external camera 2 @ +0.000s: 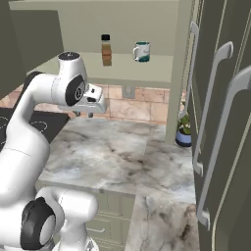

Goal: Take the cinnamon bottle from the cabinet and place it on the dining table, next to the plate with the cupcake. Then take the chocolate from the dining counter and place it on the cupcake plate.

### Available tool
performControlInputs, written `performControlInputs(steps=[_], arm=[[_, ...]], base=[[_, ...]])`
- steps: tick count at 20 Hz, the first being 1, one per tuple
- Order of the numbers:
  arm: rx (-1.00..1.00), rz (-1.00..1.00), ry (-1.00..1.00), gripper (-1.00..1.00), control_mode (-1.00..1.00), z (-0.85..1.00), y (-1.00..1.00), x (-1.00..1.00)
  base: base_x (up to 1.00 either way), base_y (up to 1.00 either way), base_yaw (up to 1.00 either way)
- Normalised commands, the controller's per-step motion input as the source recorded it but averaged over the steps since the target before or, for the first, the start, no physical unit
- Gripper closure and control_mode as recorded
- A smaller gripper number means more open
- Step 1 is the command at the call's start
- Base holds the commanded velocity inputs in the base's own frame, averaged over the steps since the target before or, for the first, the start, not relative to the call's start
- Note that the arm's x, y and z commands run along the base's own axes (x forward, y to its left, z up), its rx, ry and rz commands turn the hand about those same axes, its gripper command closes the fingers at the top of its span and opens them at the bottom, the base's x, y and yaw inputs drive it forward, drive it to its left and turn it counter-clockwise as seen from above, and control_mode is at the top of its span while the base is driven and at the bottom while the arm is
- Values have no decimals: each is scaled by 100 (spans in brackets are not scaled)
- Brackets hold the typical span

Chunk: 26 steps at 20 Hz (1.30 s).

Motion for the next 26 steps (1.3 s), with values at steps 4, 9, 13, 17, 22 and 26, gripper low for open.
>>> performControlInputs(steps=[4, 9, 13, 17, 22, 26], arm=[[-3, 2, -20, -100, -100, 0, 3, -17], [-6, 5, -55, -100, -100, 16, 2, -30], [-1, 2, -35, -100, -100, 33, 0, -14], [2, 0, -16, -100, -100, 46, -8, 1], [0, 0, -5, -100, -100, 55, 0, 10], [1, -3, 6, -100, -100, 64, 0, 20]], base=[[0, 0, 0], [0, 0, 0], [0, 0, 0], [0, 0, 0], [0, 0, 0], [0, 0, 0]])
